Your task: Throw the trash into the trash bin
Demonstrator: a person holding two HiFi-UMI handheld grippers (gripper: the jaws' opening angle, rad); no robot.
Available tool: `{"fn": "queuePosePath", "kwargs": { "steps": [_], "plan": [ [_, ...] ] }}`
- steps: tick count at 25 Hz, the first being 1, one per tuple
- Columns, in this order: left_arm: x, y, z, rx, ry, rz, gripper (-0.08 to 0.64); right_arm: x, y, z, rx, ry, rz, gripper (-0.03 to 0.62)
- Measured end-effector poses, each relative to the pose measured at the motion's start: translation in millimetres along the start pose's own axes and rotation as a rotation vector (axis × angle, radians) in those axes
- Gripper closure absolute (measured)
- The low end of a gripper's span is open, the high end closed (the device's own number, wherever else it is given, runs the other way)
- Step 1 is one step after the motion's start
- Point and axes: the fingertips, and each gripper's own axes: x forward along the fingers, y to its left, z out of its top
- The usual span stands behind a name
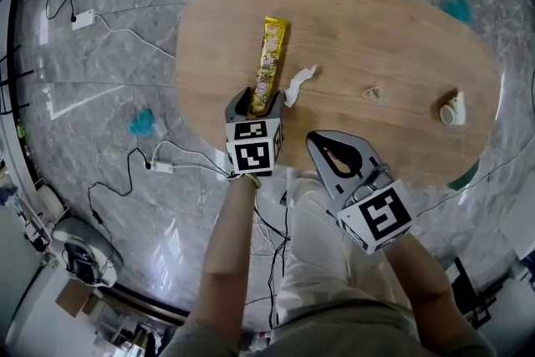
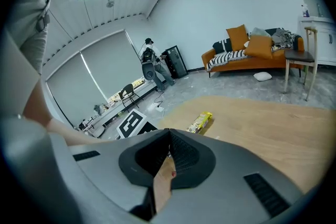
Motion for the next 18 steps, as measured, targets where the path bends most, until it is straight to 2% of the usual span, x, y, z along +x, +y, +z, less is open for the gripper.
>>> {"fn": "queuePosePath", "kwargs": {
  "steps": [6,11,18],
  "plan": [
    [7.0,0.7,-5.8,0.037,0.015,0.032,0.296,0.0,-4.8,-3.9,0.045,-0.006,0.000,0.583],
    [7.1,7.3,-5.6,0.035,0.001,0.075,0.349,-1.1,-9.5,-3.2,0.102,-0.016,0.001,0.583],
    [5.1,11.2,-4.8,0.037,-0.009,0.081,0.388,-1.4,-9.5,-2.8,0.076,-0.014,-0.009,0.583]
  ]
}}
